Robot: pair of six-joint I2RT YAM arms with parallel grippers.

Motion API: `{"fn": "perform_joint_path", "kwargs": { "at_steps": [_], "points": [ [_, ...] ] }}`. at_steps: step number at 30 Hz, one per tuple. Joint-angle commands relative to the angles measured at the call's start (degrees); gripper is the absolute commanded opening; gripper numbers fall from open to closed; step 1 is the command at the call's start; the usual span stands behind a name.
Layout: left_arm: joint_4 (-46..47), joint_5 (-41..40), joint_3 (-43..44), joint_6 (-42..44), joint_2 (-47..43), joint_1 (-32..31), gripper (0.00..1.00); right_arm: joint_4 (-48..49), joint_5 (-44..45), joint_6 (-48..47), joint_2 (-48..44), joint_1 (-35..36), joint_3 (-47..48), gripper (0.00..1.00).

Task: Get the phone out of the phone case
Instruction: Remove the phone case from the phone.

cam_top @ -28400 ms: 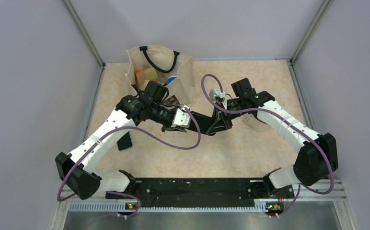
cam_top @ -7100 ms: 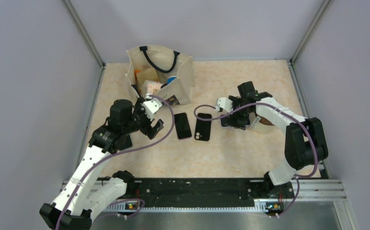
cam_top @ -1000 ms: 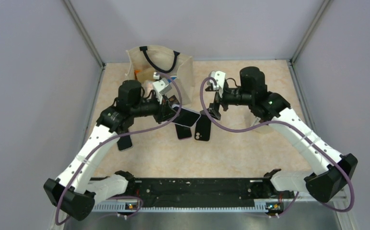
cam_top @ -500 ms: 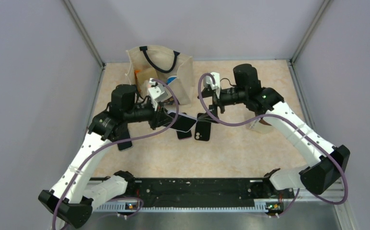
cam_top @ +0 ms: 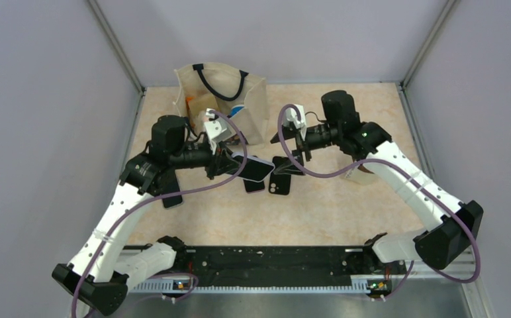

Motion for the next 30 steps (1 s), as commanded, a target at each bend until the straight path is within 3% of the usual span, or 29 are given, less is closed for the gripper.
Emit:
{"fn": "perform_joint_path", "kwargs": {
  "at_steps": [1, 10, 19, 25, 27, 28, 30],
  "points": [
    [5.03, 4.11, 3.17, 2.16, -0.74, 0.26, 0.0, -0.87, -4.47, -2.38, -1.85, -0.23, -1.37, 0.94],
    [5.84, 10.22, 3.4, 3.25, 0.16, 0.22, 0.0, 0.89, -8.36, 0.15, 2.75, -0.27, -2.43, 0.89],
    [11.66, 9.68, 1.81, -1.67, 1.47, 0.16, 0.0, 8.29, -13.74, 8.91, 7.98, -0.14, -3.21, 0.71],
    [15.16, 7.49, 0.38, -3.53, 1.86, 0.15, 0.0, 9.37, -15.0, 10.46, 9.22, 0.8, -3.78, 0.47],
    [16.36, 6.98, -0.36, -4.38, 1.94, 0.12, 0.0, 9.29, -15.27, 10.13, 9.43, 1.05, -4.11, 0.25],
    [16.84, 6.83, -0.68, -4.76, 1.96, 0.11, 0.0, 9.32, -15.15, 9.96, 9.32, 1.05, -4.27, 0.04],
    [17.49, 6.73, -1.22, -5.3, 2.07, 0.14, 0.0, 9.28, -14.15, 9.54, 9.04, 1.09, -4.53, 0.0]
  ]
}}
